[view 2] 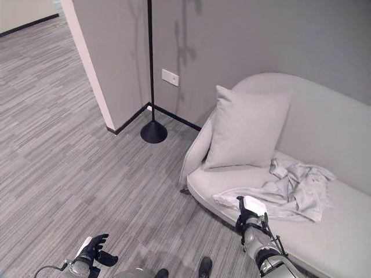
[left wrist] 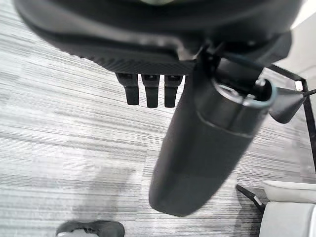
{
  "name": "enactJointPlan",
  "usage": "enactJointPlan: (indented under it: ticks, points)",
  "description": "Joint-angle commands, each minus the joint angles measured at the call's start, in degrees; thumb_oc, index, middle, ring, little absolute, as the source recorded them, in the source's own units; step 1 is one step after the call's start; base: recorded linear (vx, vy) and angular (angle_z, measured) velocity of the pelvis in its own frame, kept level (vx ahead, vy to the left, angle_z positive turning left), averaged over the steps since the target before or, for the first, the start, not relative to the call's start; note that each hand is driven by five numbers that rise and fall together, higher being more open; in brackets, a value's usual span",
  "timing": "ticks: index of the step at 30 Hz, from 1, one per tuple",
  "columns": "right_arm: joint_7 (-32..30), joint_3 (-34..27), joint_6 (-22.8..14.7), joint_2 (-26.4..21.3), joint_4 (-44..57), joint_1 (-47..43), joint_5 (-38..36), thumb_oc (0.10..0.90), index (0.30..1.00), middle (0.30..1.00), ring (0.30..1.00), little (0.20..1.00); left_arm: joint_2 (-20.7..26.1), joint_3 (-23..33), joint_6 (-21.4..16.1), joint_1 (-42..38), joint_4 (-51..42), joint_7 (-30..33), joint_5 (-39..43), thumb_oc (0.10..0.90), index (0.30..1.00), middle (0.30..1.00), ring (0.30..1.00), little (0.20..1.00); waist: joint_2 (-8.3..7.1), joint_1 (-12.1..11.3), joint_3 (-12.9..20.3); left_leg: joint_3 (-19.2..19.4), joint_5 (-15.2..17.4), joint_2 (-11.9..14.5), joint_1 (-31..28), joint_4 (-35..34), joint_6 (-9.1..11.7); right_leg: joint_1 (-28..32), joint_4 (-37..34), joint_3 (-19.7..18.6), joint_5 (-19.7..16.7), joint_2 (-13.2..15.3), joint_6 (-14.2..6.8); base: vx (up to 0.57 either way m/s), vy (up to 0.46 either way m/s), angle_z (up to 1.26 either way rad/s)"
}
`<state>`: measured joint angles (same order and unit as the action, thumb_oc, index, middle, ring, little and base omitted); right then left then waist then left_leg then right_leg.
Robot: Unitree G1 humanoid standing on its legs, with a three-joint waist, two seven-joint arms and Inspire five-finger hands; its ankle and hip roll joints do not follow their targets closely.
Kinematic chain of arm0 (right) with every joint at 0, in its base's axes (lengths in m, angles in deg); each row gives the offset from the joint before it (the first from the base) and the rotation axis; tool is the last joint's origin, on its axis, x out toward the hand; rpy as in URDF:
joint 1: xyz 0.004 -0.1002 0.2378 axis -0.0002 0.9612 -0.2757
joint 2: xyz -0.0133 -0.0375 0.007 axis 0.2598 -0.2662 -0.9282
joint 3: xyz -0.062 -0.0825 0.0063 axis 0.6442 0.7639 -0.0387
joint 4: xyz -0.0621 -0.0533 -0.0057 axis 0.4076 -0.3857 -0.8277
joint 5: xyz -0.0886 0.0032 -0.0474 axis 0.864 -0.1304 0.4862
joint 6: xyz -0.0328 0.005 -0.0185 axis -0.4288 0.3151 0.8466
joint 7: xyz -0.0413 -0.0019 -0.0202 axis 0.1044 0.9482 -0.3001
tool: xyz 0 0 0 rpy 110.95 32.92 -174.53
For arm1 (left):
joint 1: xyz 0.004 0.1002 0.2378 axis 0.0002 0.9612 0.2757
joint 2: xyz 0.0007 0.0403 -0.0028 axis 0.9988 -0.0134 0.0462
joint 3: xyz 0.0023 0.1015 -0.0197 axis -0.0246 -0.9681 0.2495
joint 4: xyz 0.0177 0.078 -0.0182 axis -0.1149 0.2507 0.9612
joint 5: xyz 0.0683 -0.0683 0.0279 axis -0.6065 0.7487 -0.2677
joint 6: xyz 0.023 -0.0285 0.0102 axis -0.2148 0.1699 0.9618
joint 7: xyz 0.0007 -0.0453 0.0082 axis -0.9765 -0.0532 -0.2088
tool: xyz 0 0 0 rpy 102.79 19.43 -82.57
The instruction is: Hang the clothes on the sofa on the clothes rack.
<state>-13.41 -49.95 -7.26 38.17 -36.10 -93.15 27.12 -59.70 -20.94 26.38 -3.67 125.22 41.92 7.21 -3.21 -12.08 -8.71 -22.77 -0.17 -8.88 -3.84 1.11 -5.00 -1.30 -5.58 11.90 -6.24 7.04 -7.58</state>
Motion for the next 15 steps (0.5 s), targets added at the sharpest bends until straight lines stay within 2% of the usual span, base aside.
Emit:
enactJointPlan:
  ticks: [1,2,3,4,5,6,7,9,10,13,15]
  points:
    - [-3.4,0.9,-0.1,-5.7,3.2,-4.2,3.7,0.800,0.900,0.900,0.900,0.900,1.1,1.3,-1.8,2.2,0.5,1.5,1.5,0.800,0.900,0.900,0.900,0.900,-1.88,-2.4,1.4,-4.3,1.0,11.5,4.5,-6.1,6.9,-0.8,0.6,-0.2,1.3,-0.3,3.1,0.12,-0.520,0.56]
    - [-4.3,1.0,-0.2,-6.6,3.2,-4.4,4.0,0.800,0.900,0.900,0.900,0.900,0.5,0.2,-1.8,1.8,0.3,1.9,0.9,0.800,0.900,0.900,0.900,0.900,-1.42,-1.9,0.7,-4.5,-0.1,12.4,6.4,-6.1,7.7,-1.3,0.6,0.9,2.6,-1.2,3.7,0.06,-0.327,0.51]
    - [-4.3,1.0,-0.3,-6.7,3.2,-4.4,4.0,0.800,0.900,0.900,0.900,0.900,0.4,0.2,-1.8,1.7,0.3,1.9,0.9,0.800,0.900,0.900,0.900,0.900,-1.47,-1.4,0.9,-5.1,-0.3,12.2,6.9,-6.1,7.7,-1.6,0.6,1.4,2.5,-1.0,3.7,-0.04,-0.322,0.71]
    - [-5.9,1.0,-0.4,-8.6,4.4,-4.9,4.4,0.800,0.900,0.900,0.900,0.900,-0.1,-2.2,-2.1,0.3,-0.7,2.3,-0.6,0.800,0.900,0.900,0.900,0.900,-0.53,-0.3,-0.9,-4.0,-2.1,12.5,11.1,-6.1,8.0,-3.1,0.6,3.1,3.8,-1.4,4.1,-0.09,-0.204,0.80]
    - [-7.1,1.1,-0.4,-9.5,4.1,-5.5,4.7,0.800,0.900,0.900,0.900,0.900,-0.2,-3.3,-2.5,-0.3,-1.5,2.8,-1.4,0.800,0.900,0.900,0.900,0.900,0.07,0.2,-1.8,-3.2,-2.9,12.4,13.1,-6.1,8.0,-4.1,0.6,3.8,4.2,-1.4,4.1,-0.08,-0.206,0.88]
    - [-7.1,1.1,-0.4,-9.5,4.1,-5.5,4.7,0.800,0.900,0.900,0.900,0.900,-0.2,-3.3,-2.5,-0.4,-1.5,2.8,-1.4,0.800,0.900,0.900,0.900,0.900,0.05,0.3,-1.7,-3.3,-3.0,12.3,13.3,-6.1,7.9,-4.2,0.6,3.9,4.2,-1.4,4.1,-0.07,-0.123,1.09]
    - [-8.7,2.1,-0.1,-10.6,1.3,-8.2,4.8,0.800,0.900,0.900,0.900,0.900,-0.1,-5.4,-3.3,-1.2,-3.8,3.3,-1.9,0.800,0.900,0.900,0.900,0.900,1.52,0.5,-3.4,-1.1,-3.8,11.7,16.3,-6.1,7.7,-6.0,0.6,4.3,4.9,-1.4,4.2,-0.06,-0.081,1.00]
    - [-9.8,4.3,0.2,-11.0,-4.2,-13.7,4.1,0.800,0.900,0.900,0.900,0.900,0.9,-7.3,-4.3,-1.5,-6.1,4.1,-2.0,0.800,0.900,0.900,0.900,0.900,2.71,0.4,-3.8,0.1,-4.7,10.9,19.2,-6.1,7.9,-9.3,0.6,3.9,4.6,-1.6,4.2,-0.04,-0.062,0.49]
    - [-9.8,4.3,0.2,-11.0,-4.2,-13.7,4.1,0.800,0.900,0.900,0.900,0.900,0.9,-7.2,-4.3,-1.5,-6.1,4.1,-2.0,0.800,0.900,0.900,0.900,0.900,2.68,0.4,-3.7,0.1,-4.8,10.9,19.2,-6.1,7.9,-9.4,0.6,3.9,4.6,-1.6,4.2,0.00,0.000,0.00]
    - [-12.3,8.5,1.4,-13.7,-5.9,-21.6,5.6,0.800,0.900,0.900,0.900,0.900,2.7,-10.0,-5.1,-1.8,-8.3,5.0,-2.6,0.800,0.900,0.900,0.900,0.900,3.57,0.9,-4.8,2.2,-5.7,10.5,22.8,-6.1,8.2,-14.1,0.6,2.5,3.4,-1.3,4.4,0.02,0.024,-0.22]
    - [-12.8,9.5,1.7,-14.8,-5.7,-23.8,5.7,0.800,0.900,0.900,0.900,0.900,2.9,-10.6,-5.1,-2.3,-8.5,5.3,-2.9,0.800,0.900,0.900,0.900,0.900,4.03,1.1,-5.3,2.5,-5.7,10.5,23.6,-6.1,8.1,-16.1,2.8,2.1,4.0,-1.1,4.6,-0.02,0.044,-0.34]
